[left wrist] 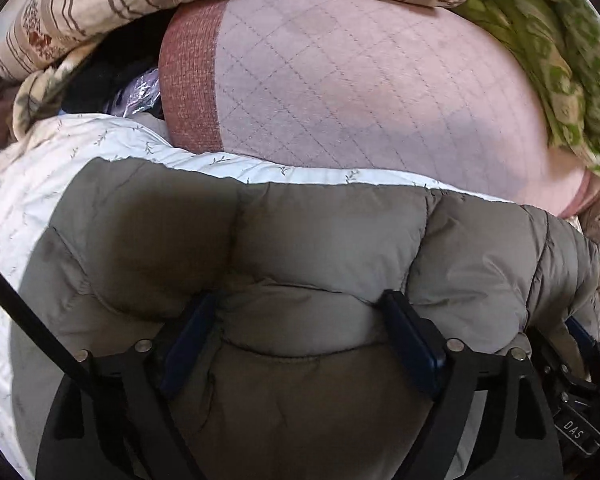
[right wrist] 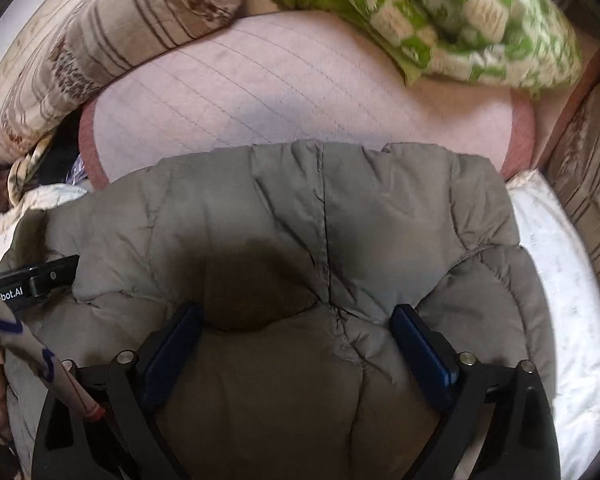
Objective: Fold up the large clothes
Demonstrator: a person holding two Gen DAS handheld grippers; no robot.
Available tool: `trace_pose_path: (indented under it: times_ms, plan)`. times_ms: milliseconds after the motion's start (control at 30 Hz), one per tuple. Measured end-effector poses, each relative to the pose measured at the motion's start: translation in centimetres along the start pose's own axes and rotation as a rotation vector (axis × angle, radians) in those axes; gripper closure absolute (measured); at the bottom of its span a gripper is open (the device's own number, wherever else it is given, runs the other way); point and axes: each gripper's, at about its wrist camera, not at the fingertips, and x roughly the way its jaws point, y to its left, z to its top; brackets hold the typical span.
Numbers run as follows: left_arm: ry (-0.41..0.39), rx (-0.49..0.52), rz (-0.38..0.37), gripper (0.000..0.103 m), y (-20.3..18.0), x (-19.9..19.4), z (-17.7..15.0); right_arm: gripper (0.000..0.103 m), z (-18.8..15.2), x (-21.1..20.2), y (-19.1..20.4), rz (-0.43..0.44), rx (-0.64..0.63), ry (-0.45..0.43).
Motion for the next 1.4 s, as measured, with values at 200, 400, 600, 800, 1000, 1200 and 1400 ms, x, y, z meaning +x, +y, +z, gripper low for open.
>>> trace_pose_path:
  times_ms: [200,400,600,800,1000,1200,1400]
  plan:
    - [-0.004,0.002,0.016,0.014,-0.2,0.3,0.1,0.000,0.4,2.0,0.0,0.010,0.018,-0.011]
    - [-0.015,-0.061,-0.031,0.018,2.4,-5.8,0.5,0.003,1.0,1.5,0.1,-0.027,0.033,0.042]
    - [-0.179,-0.031,-0.049,0.018,7.3,-17.4,-3.7,0.007,-0.4,-8.4,-2.4,0.094,0.123,-0.046]
    - [-0.139,-0.149,-0.099,0.017,15.7,-22.6,-11.9,0.006,-7.4,-16.6,-7.8,0.136,0.165,-0.038]
    - [-0.047,-0.317,-0.175,0.017,21.3,-20.6,-18.8,0.005,-16.7,-19.3,-13.7,0.135,0.307,0.037]
    - [-0.019,-0.434,-0.396,0.017,22.2,-16.4,-20.6,0.004,-22.0,-17.4,-16.0,0.246,0.514,0.068]
    - [-0.009,-0.605,-0.600,0.017,23.2,-10.5,-20.6,0.002,-21.9,-13.6,-15.0,0.356,0.647,0.033]
